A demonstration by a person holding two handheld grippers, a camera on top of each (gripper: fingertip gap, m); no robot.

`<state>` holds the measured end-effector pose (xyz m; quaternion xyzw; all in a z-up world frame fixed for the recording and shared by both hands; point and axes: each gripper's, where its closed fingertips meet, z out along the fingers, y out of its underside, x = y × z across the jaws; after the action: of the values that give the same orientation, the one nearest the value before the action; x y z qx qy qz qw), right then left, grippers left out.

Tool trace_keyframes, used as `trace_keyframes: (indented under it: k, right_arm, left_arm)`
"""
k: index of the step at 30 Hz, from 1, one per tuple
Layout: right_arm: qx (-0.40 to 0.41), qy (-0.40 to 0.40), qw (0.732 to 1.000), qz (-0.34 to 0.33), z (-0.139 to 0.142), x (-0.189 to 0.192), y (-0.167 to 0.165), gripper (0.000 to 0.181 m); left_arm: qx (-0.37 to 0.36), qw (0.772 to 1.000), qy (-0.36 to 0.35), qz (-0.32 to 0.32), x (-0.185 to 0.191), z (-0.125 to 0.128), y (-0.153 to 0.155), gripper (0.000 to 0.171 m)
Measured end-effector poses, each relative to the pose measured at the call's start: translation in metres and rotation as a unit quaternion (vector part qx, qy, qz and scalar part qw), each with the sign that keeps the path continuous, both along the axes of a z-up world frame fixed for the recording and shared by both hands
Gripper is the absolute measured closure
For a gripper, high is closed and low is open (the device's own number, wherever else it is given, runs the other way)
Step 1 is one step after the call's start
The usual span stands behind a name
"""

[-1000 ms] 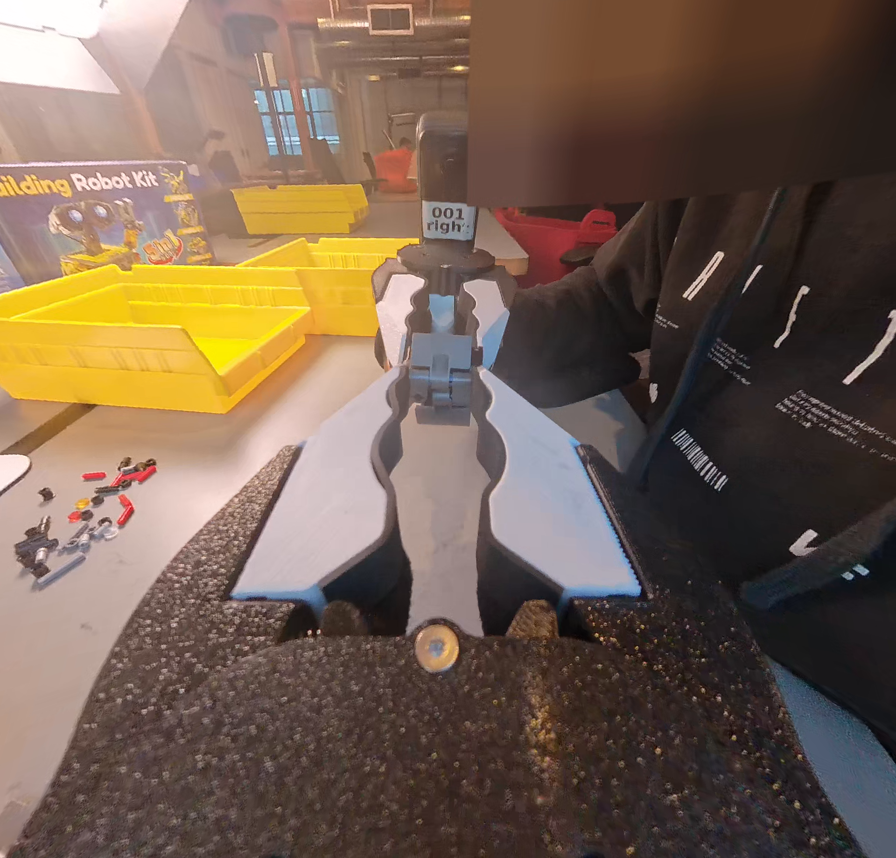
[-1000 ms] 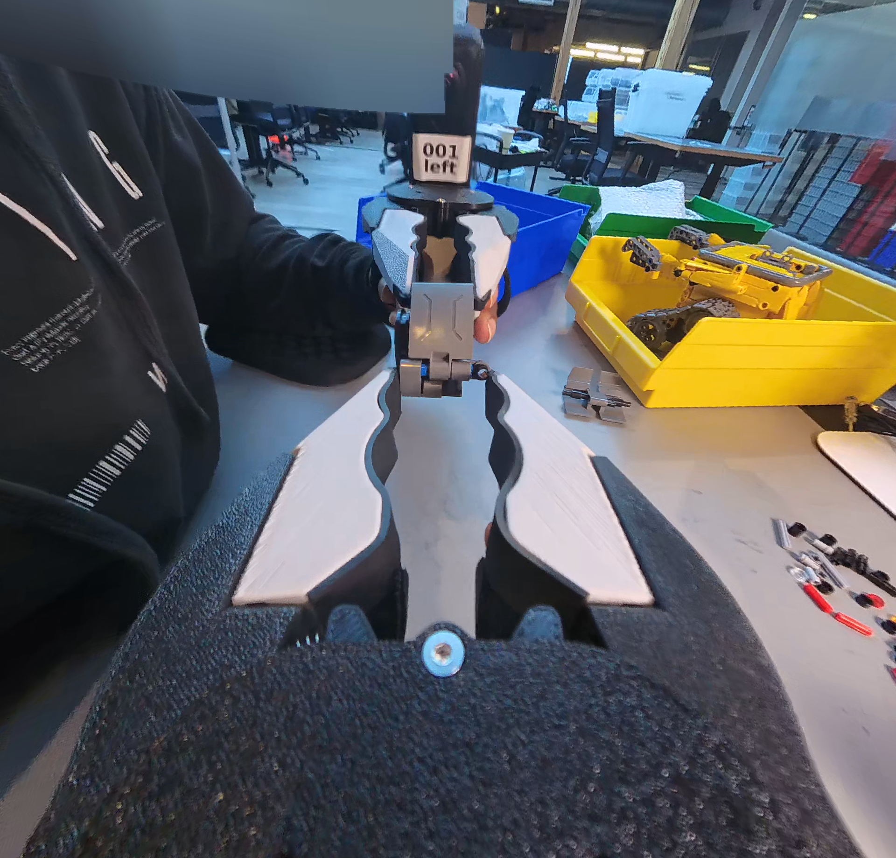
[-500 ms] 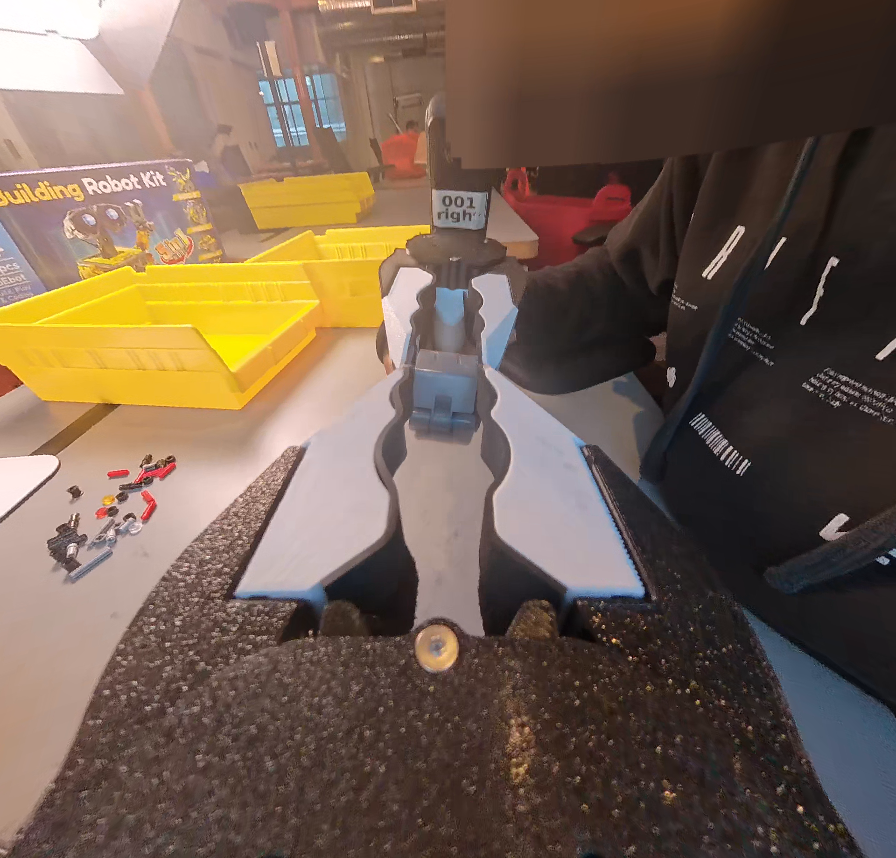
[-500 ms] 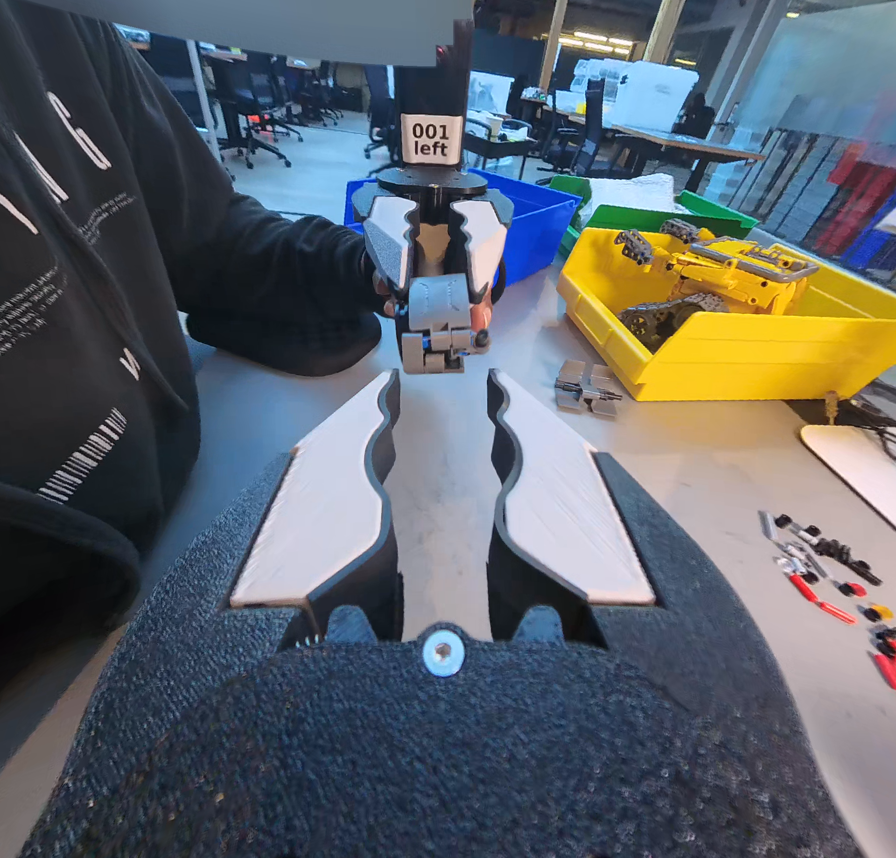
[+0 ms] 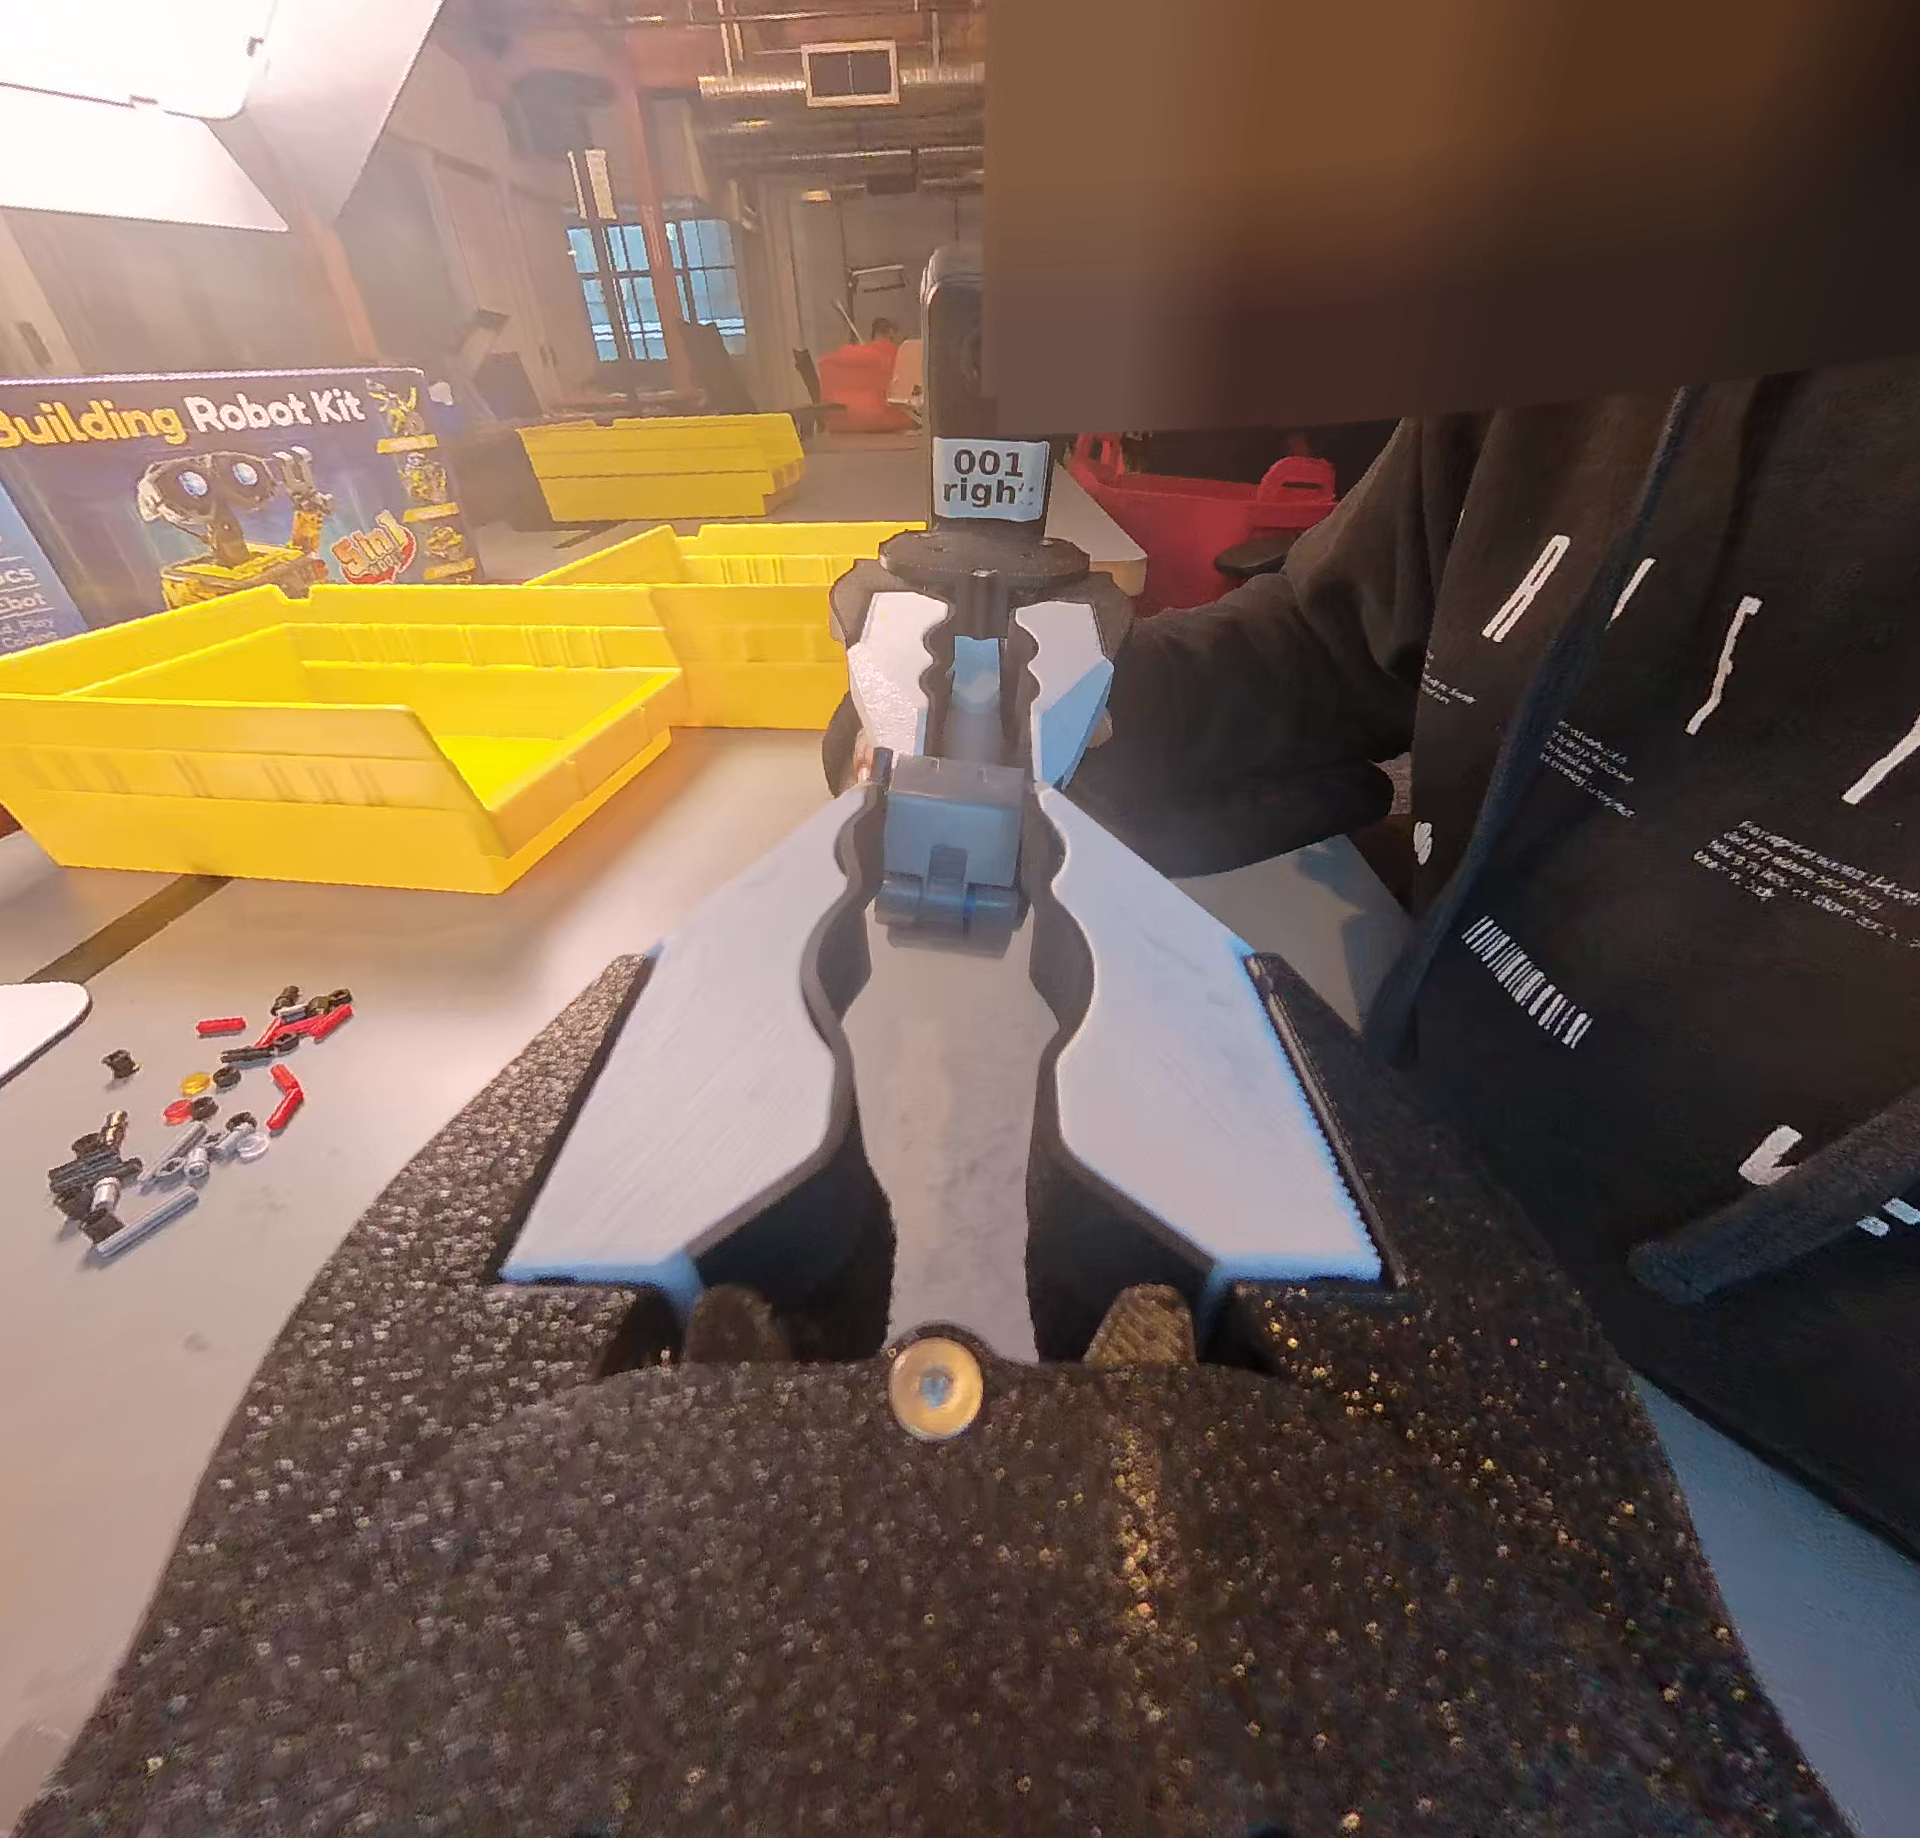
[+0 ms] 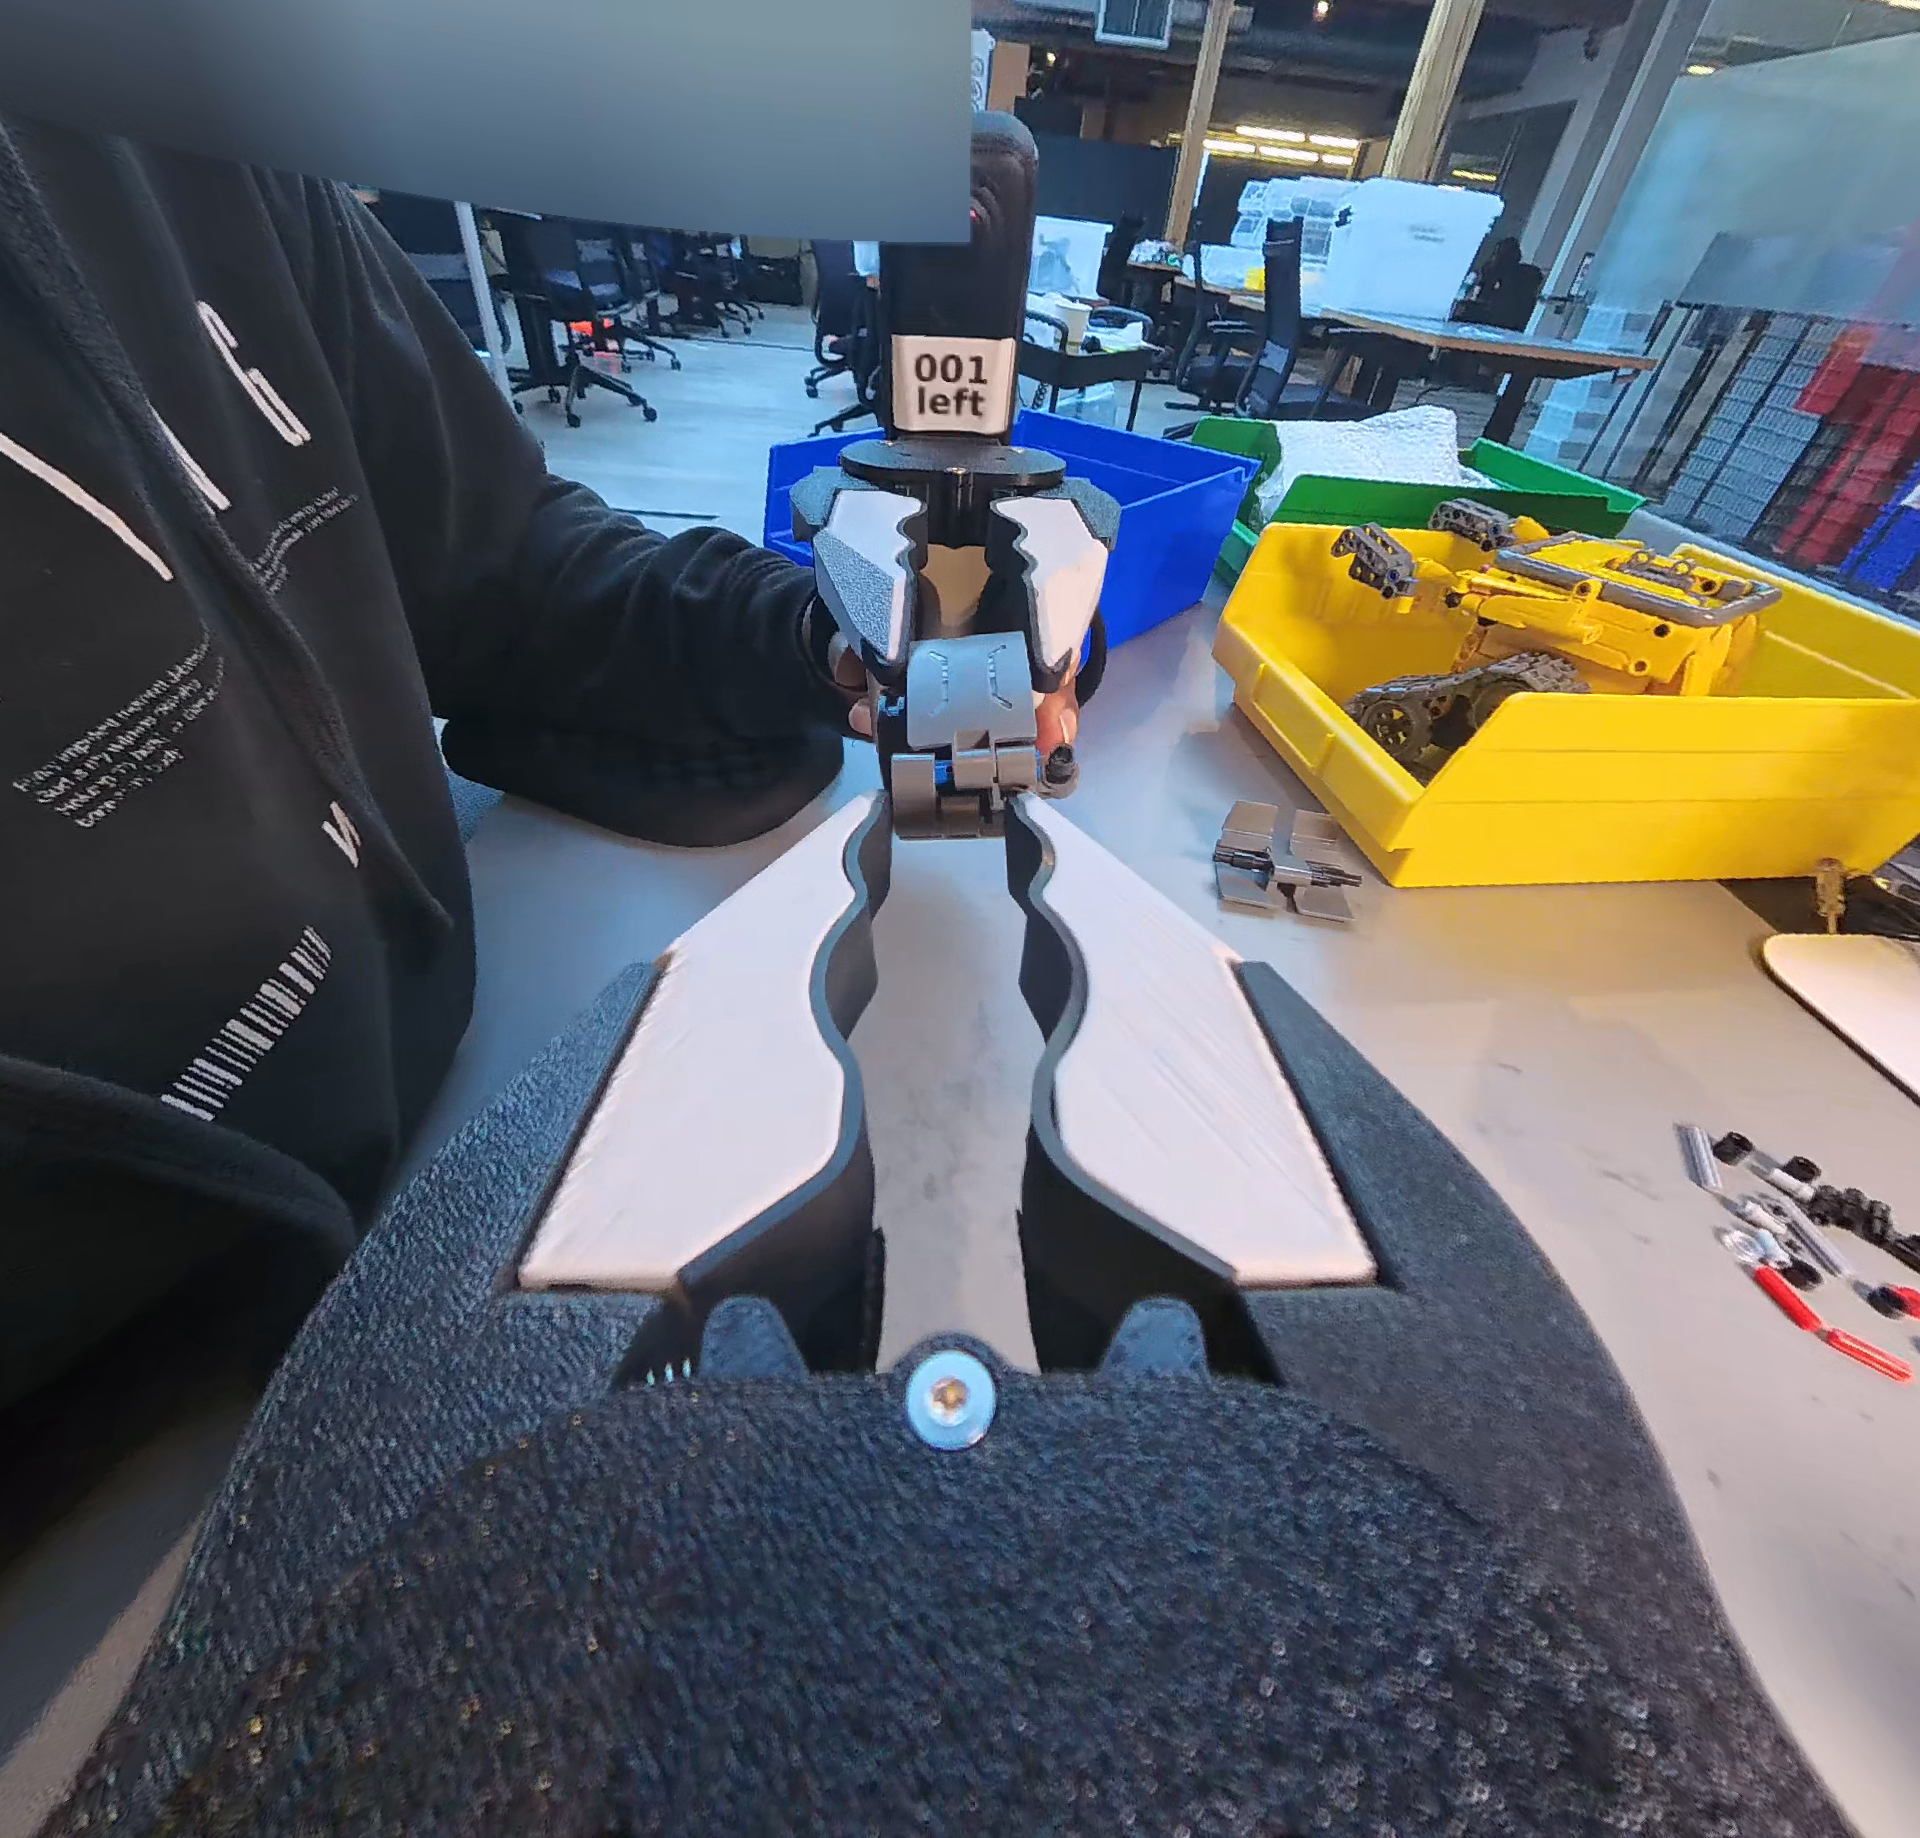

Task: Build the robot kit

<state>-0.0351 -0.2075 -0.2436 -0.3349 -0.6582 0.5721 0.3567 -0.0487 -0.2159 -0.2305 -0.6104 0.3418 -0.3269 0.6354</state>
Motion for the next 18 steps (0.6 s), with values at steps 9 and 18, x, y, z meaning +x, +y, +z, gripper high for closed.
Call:
trace_keyframes:
  k: [9, 18]
  right_arm:
    - [-0.006, 0.002, 1.000, -0.007, 0.004, 0.000, 0.004, 0.148]
    - [-0.011, 0.026, 0.999, 0.016, 0.011, 0.004, -0.006, 0.147]
  left_arm:
    - [-0.017, 1.000, -0.014, -0.017, 0.001, 0.000, -0.003, 0.146]
    - [-0.034, 0.997, -0.034, -0.055, 0.009, -0.001, -0.009, 0.146]
